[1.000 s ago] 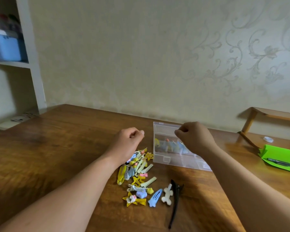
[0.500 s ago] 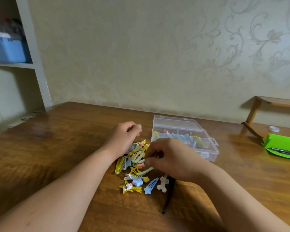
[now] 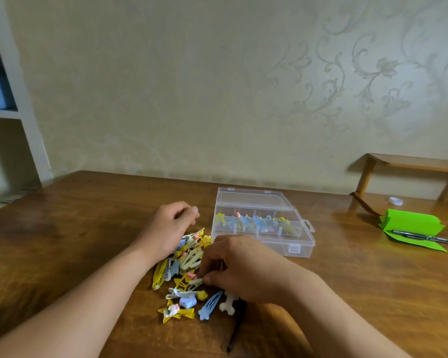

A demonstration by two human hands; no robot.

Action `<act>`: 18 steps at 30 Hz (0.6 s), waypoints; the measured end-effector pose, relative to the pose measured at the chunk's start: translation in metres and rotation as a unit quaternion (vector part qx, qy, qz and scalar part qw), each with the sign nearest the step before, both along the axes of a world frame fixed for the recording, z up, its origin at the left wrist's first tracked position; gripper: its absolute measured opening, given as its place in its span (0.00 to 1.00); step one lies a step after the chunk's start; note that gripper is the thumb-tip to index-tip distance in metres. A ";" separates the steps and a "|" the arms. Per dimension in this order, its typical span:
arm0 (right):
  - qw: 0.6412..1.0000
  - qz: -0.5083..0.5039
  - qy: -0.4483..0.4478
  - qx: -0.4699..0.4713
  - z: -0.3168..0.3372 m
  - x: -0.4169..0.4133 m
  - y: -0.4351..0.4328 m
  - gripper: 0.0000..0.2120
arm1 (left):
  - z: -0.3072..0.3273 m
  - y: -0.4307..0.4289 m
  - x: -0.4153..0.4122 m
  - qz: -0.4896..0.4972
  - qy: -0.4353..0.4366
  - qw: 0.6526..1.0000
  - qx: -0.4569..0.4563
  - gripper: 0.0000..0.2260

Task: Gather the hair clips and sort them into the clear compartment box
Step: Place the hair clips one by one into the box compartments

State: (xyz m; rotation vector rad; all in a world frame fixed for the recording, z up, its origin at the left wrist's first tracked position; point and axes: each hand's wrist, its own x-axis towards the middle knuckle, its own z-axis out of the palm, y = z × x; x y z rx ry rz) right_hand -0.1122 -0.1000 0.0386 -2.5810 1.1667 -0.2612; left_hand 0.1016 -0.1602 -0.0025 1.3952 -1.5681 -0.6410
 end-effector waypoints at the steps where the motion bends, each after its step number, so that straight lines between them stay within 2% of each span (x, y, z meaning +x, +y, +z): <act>1: 1.000 0.001 0.001 -0.003 0.000 0.000 0.000 0.06 | -0.001 -0.001 0.001 0.000 -0.001 1.000 -0.001 0.12; 5: 1.000 0.014 0.003 -0.006 0.002 0.001 0.002 0.08 | -0.002 -0.002 0.001 -0.004 0.000 1.000 -0.001 0.12; 18: 1.000 -0.007 -0.003 -0.001 0.003 -0.003 -0.002 0.06 | -0.002 -0.001 0.000 -0.004 -0.008 1.000 0.000 0.11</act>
